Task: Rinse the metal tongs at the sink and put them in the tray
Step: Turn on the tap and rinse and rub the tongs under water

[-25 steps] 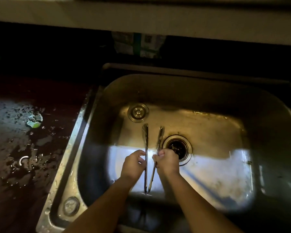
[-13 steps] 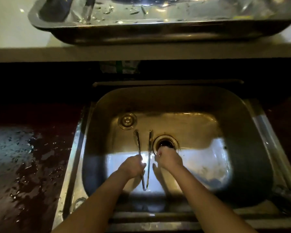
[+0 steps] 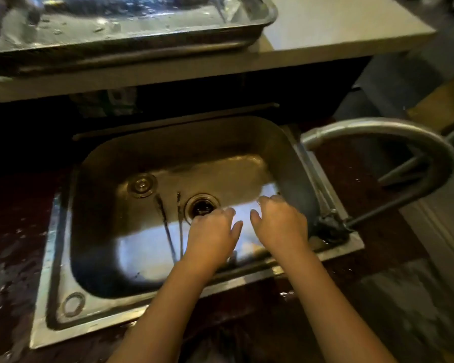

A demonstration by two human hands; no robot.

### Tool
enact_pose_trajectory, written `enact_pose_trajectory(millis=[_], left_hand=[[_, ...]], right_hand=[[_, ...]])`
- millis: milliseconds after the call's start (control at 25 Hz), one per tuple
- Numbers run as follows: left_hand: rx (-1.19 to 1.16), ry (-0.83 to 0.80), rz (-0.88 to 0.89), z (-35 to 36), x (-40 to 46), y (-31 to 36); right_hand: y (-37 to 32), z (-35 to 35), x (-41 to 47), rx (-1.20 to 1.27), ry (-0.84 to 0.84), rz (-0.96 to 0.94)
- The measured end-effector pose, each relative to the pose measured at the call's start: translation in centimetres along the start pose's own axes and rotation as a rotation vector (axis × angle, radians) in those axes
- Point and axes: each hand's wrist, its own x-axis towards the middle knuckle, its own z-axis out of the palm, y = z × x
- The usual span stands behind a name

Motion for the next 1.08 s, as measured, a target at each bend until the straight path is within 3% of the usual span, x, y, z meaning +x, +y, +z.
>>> enact_pose_trajectory(millis=[80, 280, 1080], left_hand=[[-0.016, 0.051, 0.013, 2.4, -0.7, 2.4], [0.005, -0.027, -0.044, 7.7, -1.7, 4.7], [-0.111, 0.015, -0.103, 8.5, -2.1, 4.5]], right_hand=[[2.4, -0.3, -1.7, -0.003, 0.08, 0.008], [6.5, 0.6, -4.8, -0.026, 0.226, 0.084], [8.9, 0.5, -1.2, 0.03, 0.075, 0.09]])
